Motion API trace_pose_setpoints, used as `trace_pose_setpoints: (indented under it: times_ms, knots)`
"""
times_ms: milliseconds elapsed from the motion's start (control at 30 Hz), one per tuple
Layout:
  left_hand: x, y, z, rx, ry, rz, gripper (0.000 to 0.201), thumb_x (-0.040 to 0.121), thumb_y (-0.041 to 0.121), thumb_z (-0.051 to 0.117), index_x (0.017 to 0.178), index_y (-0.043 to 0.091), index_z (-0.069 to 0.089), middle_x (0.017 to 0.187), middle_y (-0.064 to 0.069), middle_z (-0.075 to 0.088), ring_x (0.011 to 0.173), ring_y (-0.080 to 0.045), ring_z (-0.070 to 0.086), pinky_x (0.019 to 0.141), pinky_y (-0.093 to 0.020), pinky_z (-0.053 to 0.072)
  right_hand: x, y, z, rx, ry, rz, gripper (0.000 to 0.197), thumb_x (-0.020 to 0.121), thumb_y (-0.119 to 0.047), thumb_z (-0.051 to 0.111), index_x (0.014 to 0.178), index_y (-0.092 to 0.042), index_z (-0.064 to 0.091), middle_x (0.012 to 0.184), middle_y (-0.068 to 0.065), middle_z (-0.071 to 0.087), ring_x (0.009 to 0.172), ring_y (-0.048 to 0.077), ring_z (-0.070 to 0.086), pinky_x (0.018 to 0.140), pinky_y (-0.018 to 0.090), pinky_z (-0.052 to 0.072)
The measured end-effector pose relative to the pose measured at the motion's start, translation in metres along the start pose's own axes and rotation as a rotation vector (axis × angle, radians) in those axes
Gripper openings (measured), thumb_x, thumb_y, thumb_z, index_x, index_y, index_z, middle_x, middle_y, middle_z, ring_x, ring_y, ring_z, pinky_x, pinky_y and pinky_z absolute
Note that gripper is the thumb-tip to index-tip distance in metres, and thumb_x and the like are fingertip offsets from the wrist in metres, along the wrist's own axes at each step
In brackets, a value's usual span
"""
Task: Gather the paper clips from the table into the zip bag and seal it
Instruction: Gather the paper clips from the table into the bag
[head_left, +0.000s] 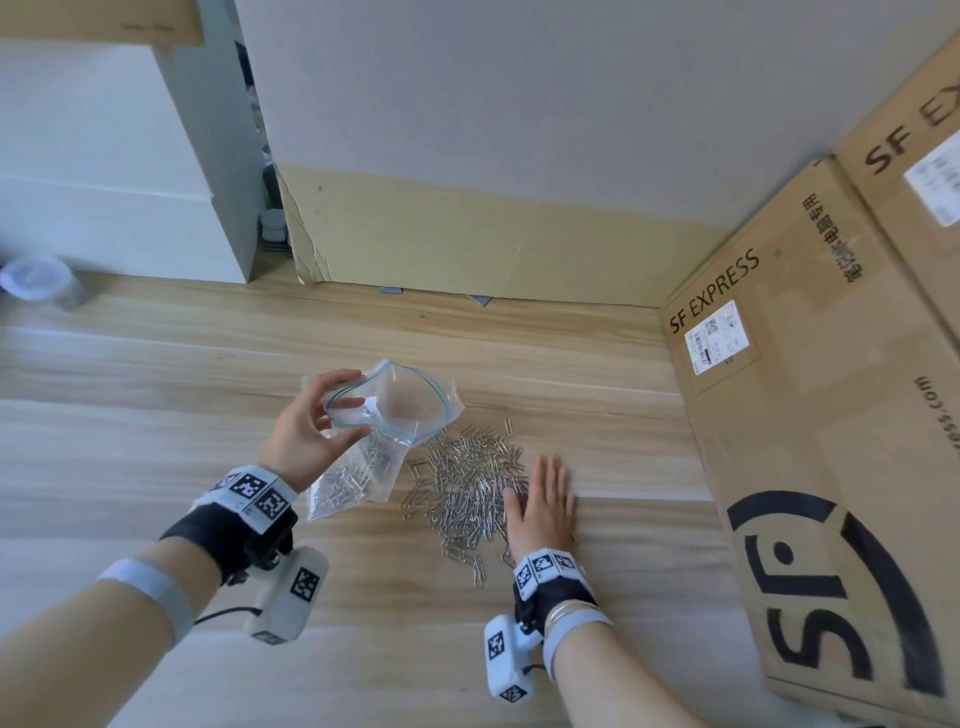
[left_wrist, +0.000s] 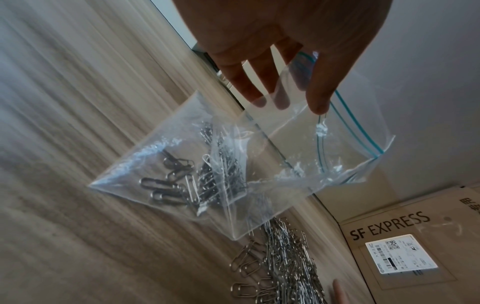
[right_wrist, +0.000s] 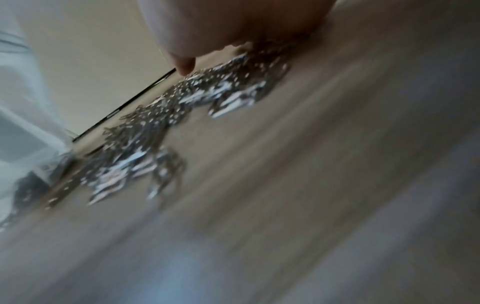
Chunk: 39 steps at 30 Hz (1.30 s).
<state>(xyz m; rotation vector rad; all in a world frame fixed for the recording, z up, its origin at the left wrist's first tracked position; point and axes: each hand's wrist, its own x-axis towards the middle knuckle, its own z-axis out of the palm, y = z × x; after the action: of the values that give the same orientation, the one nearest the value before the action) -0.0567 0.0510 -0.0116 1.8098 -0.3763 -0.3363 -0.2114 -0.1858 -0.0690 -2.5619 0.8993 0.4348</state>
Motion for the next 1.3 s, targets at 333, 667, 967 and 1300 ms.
trace_pose_setpoints:
  times_ms: [333, 667, 967, 1300]
  knots:
    - [-0.003, -0.002, -0.004, 0.007, 0.003, -0.002, 0.061, 0.072, 0.003, 0.071, 0.109, 0.043, 0.045, 0.11, 0.041, 0.053, 0.099, 0.008, 0.059, 0.083, -0.015, 0.049, 0.007, -0.025, -0.009, 0.152, -0.018, -0.188, 0.074, 0.085, -0.055, 0.048, 0.143, -0.036, 0.005, 0.155, -0.009, -0.007, 0.143, 0.022, -0.002, 0.115, 0.044, 0.008]
    - [-0.003, -0.007, -0.006, 0.007, 0.02, -0.016, 0.06, 0.072, 0.003, 0.071, 0.109, 0.042, 0.045, 0.111, 0.039, 0.053, 0.098, 0.006, 0.06, 0.085, -0.022, 0.051, 0.008, -0.031, 0.001, -0.289, -0.157, -0.339, 0.077, 0.078, -0.066, 0.046, 0.14, -0.045, 0.004, 0.155, -0.005, -0.001, 0.136, 0.033, 0.009, 0.11, 0.053, 0.016]
    - [-0.001, -0.009, -0.005, -0.012, 0.039, -0.026, 0.059, 0.072, 0.002, 0.071, 0.109, 0.04, 0.046, 0.11, 0.038, 0.054, 0.098, 0.002, 0.061, 0.085, -0.02, 0.051, 0.026, -0.036, -0.003, -0.233, -0.065, -0.472, 0.033, 0.096, -0.024, 0.04, 0.128, -0.017, 0.041, 0.133, 0.012, 0.039, 0.118, 0.031, 0.041, 0.094, 0.042, 0.042]
    - [0.003, -0.008, -0.003, -0.038, 0.035, -0.034, 0.059, 0.071, 0.0, 0.071, 0.113, 0.034, 0.046, 0.113, 0.027, 0.056, 0.098, 0.003, 0.061, 0.082, -0.014, 0.049, 0.045, -0.045, -0.017, -0.267, -0.131, -0.481, 0.027, 0.089, -0.001, 0.035, 0.115, -0.005, 0.039, 0.116, 0.018, 0.05, 0.087, 0.034, 0.057, 0.073, 0.041, 0.051]
